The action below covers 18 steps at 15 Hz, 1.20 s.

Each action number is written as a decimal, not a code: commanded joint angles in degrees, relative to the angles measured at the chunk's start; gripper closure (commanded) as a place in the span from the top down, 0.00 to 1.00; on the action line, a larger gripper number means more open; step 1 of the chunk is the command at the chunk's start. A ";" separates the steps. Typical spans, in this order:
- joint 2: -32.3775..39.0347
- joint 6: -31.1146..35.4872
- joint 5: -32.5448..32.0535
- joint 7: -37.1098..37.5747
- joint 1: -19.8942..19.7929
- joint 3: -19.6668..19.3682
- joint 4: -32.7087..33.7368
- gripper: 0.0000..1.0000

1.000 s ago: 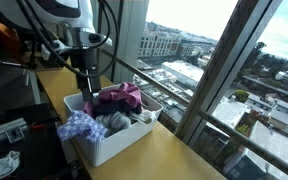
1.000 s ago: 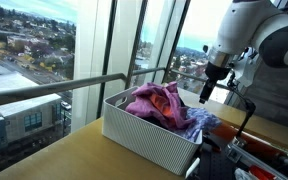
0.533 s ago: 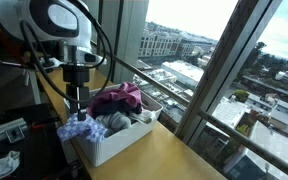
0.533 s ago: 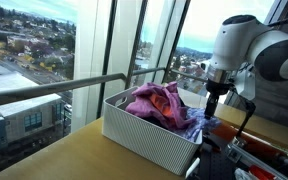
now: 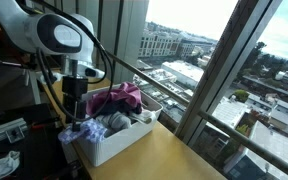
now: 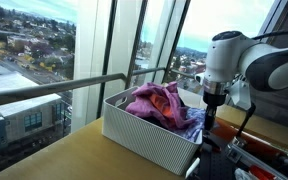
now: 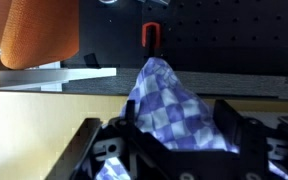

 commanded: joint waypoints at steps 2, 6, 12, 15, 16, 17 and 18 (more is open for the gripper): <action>2.51 3.30 1.80 -2.86 -0.72 -0.77 0.61 0.42; 3.51 5.16 2.26 -3.29 -0.81 -1.09 0.66 0.14; -1.86 3.37 4.06 -3.53 0.10 -0.15 0.91 0.01; -5.97 2.00 4.60 -2.63 1.17 1.60 1.67 0.01; -6.61 1.79 4.38 -2.27 1.46 2.39 2.39 0.01; -6.94 1.76 4.33 -2.13 1.73 3.11 3.30 0.01; -7.03 1.89 4.35 -2.04 1.96 3.74 4.16 0.01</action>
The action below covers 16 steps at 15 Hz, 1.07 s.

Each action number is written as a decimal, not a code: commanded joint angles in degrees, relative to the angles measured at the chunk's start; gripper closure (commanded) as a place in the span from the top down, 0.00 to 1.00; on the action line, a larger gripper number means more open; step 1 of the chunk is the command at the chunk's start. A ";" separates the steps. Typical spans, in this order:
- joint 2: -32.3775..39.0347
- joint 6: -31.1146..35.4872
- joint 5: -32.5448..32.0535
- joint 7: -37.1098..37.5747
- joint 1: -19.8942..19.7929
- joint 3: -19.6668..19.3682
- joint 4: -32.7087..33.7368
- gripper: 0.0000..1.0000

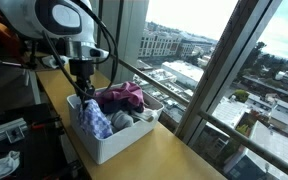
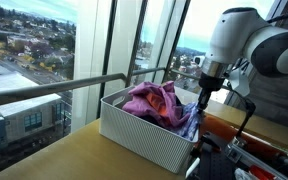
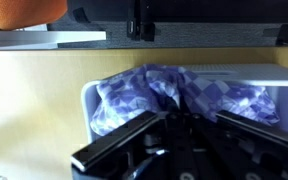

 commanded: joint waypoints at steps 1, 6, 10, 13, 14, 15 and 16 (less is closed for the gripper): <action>-2.17 -1.31 1.50 -0.49 1.06 2.55 2.70 0.01; 0.04 1.01 -1.04 1.07 1.33 4.70 5.54 0.01; 5.60 6.16 -4.60 3.44 1.31 5.62 7.08 0.01; 10.45 11.04 -9.10 5.91 1.69 4.74 7.08 0.01; 12.03 12.34 -10.30 6.59 1.90 4.17 7.15 0.01; 13.50 13.55 -11.15 7.03 2.11 3.56 7.22 0.01; 14.92 14.72 -11.62 7.20 2.30 2.92 7.34 0.01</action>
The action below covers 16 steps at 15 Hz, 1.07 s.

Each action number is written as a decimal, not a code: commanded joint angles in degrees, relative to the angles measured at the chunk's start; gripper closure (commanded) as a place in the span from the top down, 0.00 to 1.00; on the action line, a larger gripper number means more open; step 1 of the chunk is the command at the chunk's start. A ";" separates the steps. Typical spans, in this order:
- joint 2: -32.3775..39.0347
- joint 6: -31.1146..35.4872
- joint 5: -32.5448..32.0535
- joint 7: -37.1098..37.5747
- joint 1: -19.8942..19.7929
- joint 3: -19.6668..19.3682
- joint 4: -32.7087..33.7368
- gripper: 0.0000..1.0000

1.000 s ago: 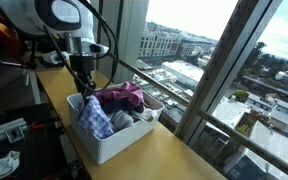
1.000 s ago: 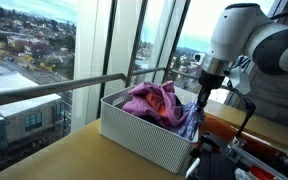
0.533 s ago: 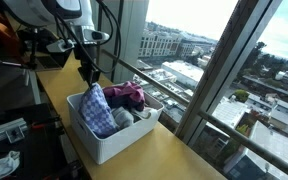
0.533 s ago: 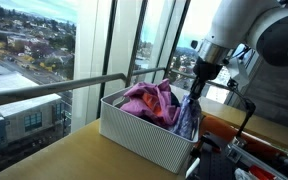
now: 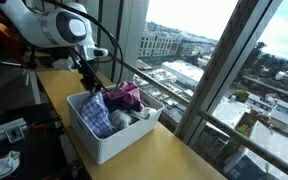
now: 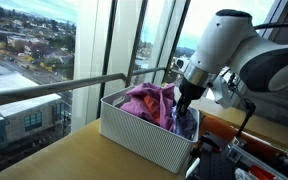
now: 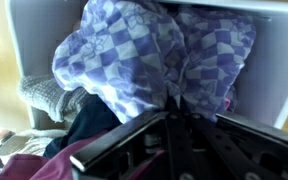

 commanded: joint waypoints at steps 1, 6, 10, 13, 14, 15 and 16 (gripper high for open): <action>5.80 4.44 -2.61 1.30 1.02 -2.55 1.76 0.01; 10.56 8.36 -2.24 0.43 0.17 -3.64 2.22 0.01; 8.89 7.45 0.27 -1.50 2.49 -5.72 1.42 0.42; 1.94 4.91 1.24 -2.59 3.06 -5.89 -0.46 0.65; -1.48 3.90 1.31 -2.77 3.16 -5.73 -1.33 0.71; -4.22 2.96 1.52 -3.07 3.06 -5.39 -1.71 0.79; -7.21 1.60 1.50 -3.19 2.90 -4.93 -1.78 0.86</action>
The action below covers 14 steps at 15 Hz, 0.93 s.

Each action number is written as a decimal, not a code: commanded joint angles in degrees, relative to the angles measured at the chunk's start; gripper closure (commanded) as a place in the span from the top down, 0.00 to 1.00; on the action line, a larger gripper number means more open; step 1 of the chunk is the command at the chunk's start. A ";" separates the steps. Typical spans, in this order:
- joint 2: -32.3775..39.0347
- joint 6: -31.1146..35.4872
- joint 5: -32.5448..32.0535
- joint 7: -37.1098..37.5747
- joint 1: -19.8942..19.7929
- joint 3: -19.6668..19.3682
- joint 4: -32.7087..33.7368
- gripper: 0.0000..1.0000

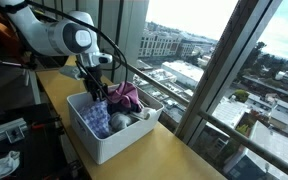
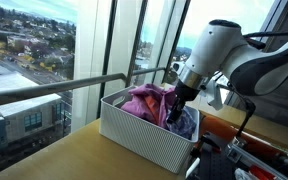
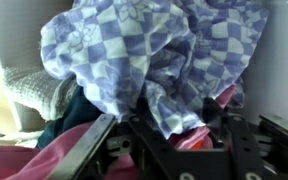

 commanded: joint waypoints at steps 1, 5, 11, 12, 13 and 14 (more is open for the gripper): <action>-12.93 -5.35 1.96 -2.89 0.61 0.43 -2.52 0.93; -18.43 -8.76 1.95 -3.48 -0.97 2.35 0.31 0.73; -14.45 -4.30 -1.40 -0.94 -4.21 3.57 3.06 0.41; -13.55 -3.75 -2.18 -0.50 -4.58 3.60 3.40 0.32; -12.52 -3.24 -2.92 -0.31 -4.82 3.40 3.93 0.26; -11.29 -2.62 -3.65 -0.15 -4.98 3.13 4.61 0.17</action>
